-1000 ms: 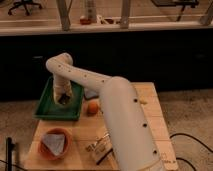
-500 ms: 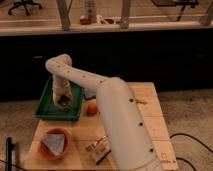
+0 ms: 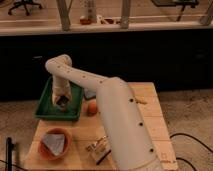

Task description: Stack cups into tray

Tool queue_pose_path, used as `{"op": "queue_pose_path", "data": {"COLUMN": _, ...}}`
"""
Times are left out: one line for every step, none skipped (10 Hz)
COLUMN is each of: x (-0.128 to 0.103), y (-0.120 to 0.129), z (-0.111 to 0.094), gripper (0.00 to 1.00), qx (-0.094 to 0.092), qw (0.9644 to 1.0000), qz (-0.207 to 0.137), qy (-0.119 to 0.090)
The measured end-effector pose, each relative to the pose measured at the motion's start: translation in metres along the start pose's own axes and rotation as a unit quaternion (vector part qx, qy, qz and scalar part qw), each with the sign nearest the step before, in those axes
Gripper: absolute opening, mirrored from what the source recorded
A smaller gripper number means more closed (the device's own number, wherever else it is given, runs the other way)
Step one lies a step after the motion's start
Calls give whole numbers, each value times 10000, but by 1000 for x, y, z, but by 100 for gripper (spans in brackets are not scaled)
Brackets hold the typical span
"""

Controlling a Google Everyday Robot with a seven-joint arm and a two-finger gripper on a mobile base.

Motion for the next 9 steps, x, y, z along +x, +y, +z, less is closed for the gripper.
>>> {"op": "queue_pose_path", "data": {"x": 0, "y": 1, "z": 0, "gripper": 80, "qx": 6, "qw": 10000, "qz": 12, "qy": -5}}
{"op": "queue_pose_path", "data": {"x": 0, "y": 2, "z": 0, "gripper": 80, "qx": 11, "qw": 10000, "qz": 25, "qy": -17}}
{"op": "queue_pose_path", "data": {"x": 1, "y": 3, "z": -1, "gripper": 80, "qx": 10, "qw": 10000, "qz": 33, "qy": -28}}
{"op": "queue_pose_path", "data": {"x": 2, "y": 2, "z": -2, "gripper": 80, "qx": 1, "qw": 10000, "qz": 27, "qy": -44}}
{"op": "queue_pose_path", "data": {"x": 3, "y": 1, "z": -2, "gripper": 80, "qx": -7, "qw": 10000, "qz": 16, "qy": -56}}
{"op": "queue_pose_path", "data": {"x": 3, "y": 0, "z": -3, "gripper": 80, "qx": -18, "qw": 10000, "qz": 8, "qy": -62}}
{"op": "queue_pose_path", "data": {"x": 3, "y": -1, "z": -4, "gripper": 80, "qx": -33, "qw": 10000, "qz": 2, "qy": -61}}
{"op": "queue_pose_path", "data": {"x": 2, "y": -1, "z": -7, "gripper": 80, "qx": -53, "qw": 10000, "qz": 2, "qy": -46}}
{"op": "queue_pose_path", "data": {"x": 2, "y": -1, "z": -10, "gripper": 80, "qx": -75, "qw": 10000, "qz": 8, "qy": -26}}
